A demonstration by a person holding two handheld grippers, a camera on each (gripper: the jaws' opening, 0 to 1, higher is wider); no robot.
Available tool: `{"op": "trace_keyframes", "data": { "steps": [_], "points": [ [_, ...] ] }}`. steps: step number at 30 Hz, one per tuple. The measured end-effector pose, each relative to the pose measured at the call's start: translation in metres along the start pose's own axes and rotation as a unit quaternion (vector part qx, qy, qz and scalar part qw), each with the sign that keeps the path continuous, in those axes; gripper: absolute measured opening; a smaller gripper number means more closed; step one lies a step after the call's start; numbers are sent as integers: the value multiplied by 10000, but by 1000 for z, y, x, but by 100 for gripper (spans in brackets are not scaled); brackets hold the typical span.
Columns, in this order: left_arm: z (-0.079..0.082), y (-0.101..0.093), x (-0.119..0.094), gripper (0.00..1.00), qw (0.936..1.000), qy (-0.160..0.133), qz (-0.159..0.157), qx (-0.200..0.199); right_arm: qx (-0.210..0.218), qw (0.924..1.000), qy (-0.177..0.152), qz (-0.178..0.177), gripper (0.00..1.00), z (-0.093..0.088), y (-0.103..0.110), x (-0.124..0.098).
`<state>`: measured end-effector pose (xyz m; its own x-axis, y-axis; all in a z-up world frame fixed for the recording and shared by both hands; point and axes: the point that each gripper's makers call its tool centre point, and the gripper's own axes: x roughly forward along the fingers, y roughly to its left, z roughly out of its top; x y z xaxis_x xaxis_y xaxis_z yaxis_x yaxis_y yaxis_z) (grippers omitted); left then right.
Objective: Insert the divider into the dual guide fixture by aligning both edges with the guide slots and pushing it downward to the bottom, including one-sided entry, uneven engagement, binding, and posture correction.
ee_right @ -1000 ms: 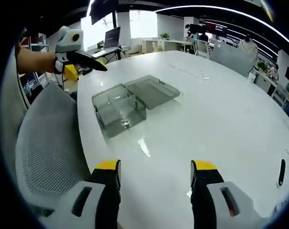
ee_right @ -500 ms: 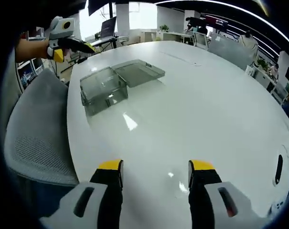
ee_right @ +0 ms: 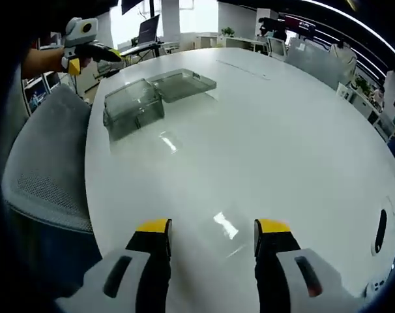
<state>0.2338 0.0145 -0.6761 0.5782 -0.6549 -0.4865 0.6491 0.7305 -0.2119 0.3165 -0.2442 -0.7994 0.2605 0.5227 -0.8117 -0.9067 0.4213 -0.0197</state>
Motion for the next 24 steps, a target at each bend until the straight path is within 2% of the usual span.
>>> {"op": "trace_keyframes", "data": {
  "steps": [17,24],
  "points": [
    [2,2,3,58,9999,4,98,-48,-102,9991,196,351,43,-10,-9,9],
    [2,3,4,58,9999,-1,133,-103,-142,9988,281,381,42,-15,-12,10]
  ]
}}
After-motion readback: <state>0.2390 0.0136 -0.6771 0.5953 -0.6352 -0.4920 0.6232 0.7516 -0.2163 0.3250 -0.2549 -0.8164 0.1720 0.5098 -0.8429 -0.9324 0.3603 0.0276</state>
